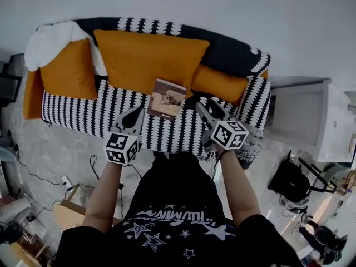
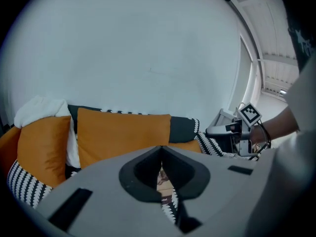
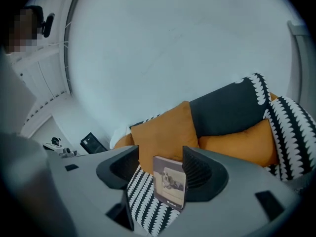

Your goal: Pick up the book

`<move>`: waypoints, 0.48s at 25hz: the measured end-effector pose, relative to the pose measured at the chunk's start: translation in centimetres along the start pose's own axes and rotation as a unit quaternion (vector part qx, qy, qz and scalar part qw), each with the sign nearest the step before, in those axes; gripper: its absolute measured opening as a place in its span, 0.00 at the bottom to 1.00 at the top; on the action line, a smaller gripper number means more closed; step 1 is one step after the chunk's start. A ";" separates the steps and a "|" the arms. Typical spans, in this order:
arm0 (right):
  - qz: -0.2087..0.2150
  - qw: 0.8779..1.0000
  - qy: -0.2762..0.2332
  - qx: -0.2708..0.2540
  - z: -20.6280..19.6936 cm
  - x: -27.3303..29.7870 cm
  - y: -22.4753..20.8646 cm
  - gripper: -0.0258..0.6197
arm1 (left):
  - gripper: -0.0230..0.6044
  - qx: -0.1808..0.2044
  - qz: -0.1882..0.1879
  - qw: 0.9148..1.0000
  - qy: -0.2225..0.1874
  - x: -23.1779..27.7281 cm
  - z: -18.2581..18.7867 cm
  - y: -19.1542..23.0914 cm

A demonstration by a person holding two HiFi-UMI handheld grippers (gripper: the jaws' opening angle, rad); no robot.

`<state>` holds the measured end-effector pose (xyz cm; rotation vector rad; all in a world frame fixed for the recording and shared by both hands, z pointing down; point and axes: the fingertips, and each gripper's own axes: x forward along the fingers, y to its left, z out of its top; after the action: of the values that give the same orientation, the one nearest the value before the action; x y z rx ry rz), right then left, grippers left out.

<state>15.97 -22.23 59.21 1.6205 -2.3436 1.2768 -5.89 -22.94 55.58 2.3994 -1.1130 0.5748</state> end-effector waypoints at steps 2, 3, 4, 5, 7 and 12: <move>0.003 1.000 0.017 -0.005 -0.9 1.0 -0.7 0.47 | 0.05 0.001 -0.004 1.000 0.011 1.0 -0.7 0.0; 0.004 1.000 0.026 -0.008 -1.5 1.5 -1.0 0.48 | 0.05 0.001 -0.006 1.000 0.016 1.5 -1.1 0.0; 0.006 0.999 0.035 -0.011 -2.0 2.1 -1.2 0.48 | 0.05 -0.001 -0.005 1.000 0.019 2.0 -1.4 0.1; 0.008 0.999 0.042 -0.013 -2.5 2.7 -1.5 0.49 | 0.05 -0.004 -0.004 1.000 0.021 2.4 -1.7 0.3; 0.015 0.998 0.054 -0.015 -3.3 3.9 -1.8 0.49 | 0.05 -0.008 0.001 1.000 0.025 3.4 -2.3 0.8; 0.030 0.996 0.079 -0.011 -5.7 6.4 -2.2 0.50 | 0.05 -0.013 0.010 0.999 0.036 5.0 -4.0 2.2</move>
<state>12.41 -23.90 67.21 1.3966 -2.3193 1.3327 -5.42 -25.11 62.04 2.3290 -1.1071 0.6448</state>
